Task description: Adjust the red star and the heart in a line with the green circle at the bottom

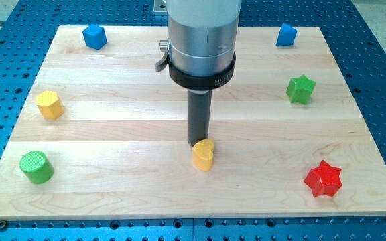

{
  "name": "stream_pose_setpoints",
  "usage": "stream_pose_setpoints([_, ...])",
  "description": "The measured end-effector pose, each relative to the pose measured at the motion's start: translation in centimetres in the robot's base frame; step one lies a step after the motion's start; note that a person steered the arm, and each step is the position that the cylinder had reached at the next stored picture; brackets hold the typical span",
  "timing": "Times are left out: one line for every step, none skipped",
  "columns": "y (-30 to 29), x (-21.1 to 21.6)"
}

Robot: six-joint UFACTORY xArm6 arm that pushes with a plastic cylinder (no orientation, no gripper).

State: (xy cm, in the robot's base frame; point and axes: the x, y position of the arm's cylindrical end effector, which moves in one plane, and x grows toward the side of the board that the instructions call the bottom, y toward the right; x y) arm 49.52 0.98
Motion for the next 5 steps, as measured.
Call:
stream_pose_setpoints([1.3,1.3])
stream_pose_setpoints([0.9,4.6])
stream_pose_setpoints([7.4,5.5])
stream_pose_setpoints([3.8,7.8])
stream_pose_setpoints([-1.8,7.8])
